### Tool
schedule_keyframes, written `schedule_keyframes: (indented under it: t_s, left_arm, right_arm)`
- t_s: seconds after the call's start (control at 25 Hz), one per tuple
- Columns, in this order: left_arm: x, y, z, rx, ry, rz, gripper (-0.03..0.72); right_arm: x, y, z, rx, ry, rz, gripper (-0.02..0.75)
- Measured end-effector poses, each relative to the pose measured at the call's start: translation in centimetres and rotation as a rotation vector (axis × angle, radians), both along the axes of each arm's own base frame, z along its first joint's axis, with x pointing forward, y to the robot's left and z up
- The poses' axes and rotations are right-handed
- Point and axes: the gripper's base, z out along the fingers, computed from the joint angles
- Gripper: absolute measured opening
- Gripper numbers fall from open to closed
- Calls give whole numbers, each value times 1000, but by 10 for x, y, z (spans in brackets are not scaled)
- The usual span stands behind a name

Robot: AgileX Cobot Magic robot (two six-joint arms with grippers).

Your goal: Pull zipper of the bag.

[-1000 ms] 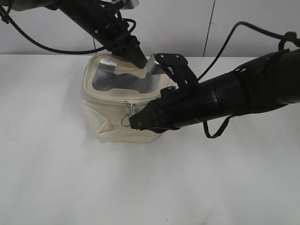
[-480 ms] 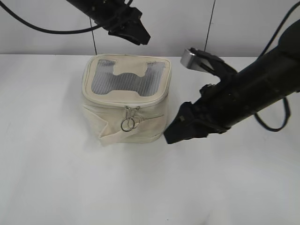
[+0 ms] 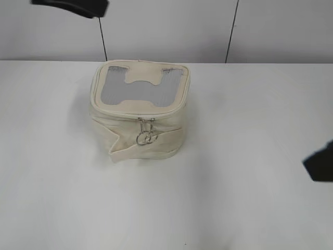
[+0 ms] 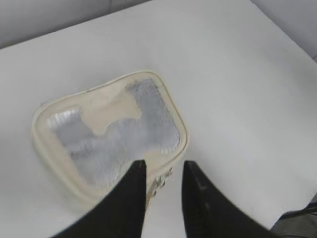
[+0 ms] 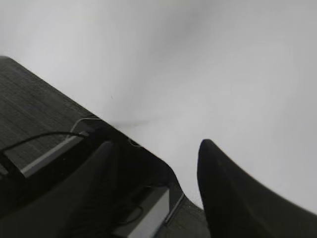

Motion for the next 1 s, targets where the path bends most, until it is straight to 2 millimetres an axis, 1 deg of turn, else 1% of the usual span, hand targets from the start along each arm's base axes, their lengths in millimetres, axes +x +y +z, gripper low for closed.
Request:
schedule_keyframes:
  t_s: [0.04,0.08,0.12,0.16,0.24,0.28,0.32,0.36,0.4,0.44,0.52,0.6,0.72,0.76,0.84,1.0]
  left_arm:
    - [-21,11,1,12,-24,21,197]
    - [-46,24,5,27,-67,38,197]
    - [-71,37,9,43,-111,52,202]
    - [-95,50,14,55,-160,67,217]
    - [-140,72,12,73,-196,103,276]
    - [-166,85,14,70,-240,118,324]
    - [-187,95,10,71,-255,128,375]
    - [-202,102,3,83,-258,135,416]
    - [-222,111,-3,79,-288,145,456]
    - [-234,117,-10,81,-302,152,483]
    - [-255,127,-28,67,-324,181,505]
    - [-270,136,-47,48,-349,224,514]
    - [-279,144,-76,53,-362,269,512]
    - [-280,145,-82,53,-367,278,505]
    - [-282,147,-85,53,-387,292,489]
    - [-277,146,-88,23,-388,334,462]
  right_arm:
    - [-13,-9,1,-16,-22,-4,421]
    - [-25,-16,-2,-27,-31,-7,426]
    - [-40,-25,-1,-19,-74,-10,446]
    - [-51,-31,-3,-16,-93,-10,477]
    - [-70,-40,-8,5,-134,-15,552]
    - [-79,-45,-11,17,-161,-16,590]
    - [-88,-50,-14,26,-189,-18,616]
    - [-95,-54,-17,32,-211,-19,628]
    - [-102,-58,-19,38,-243,-21,634]
    - [-108,-62,-22,40,-277,-24,636]
    - [-119,-70,-26,45,-340,-34,637]
    - [-129,-76,-26,63,-409,-48,637]
    - [-138,-83,-27,91,-486,-68,625]
    - [-140,-84,-28,100,-507,-72,615]
    - [-143,-86,-28,110,-533,-78,594]
    - [-144,-87,-28,110,-543,-84,576]
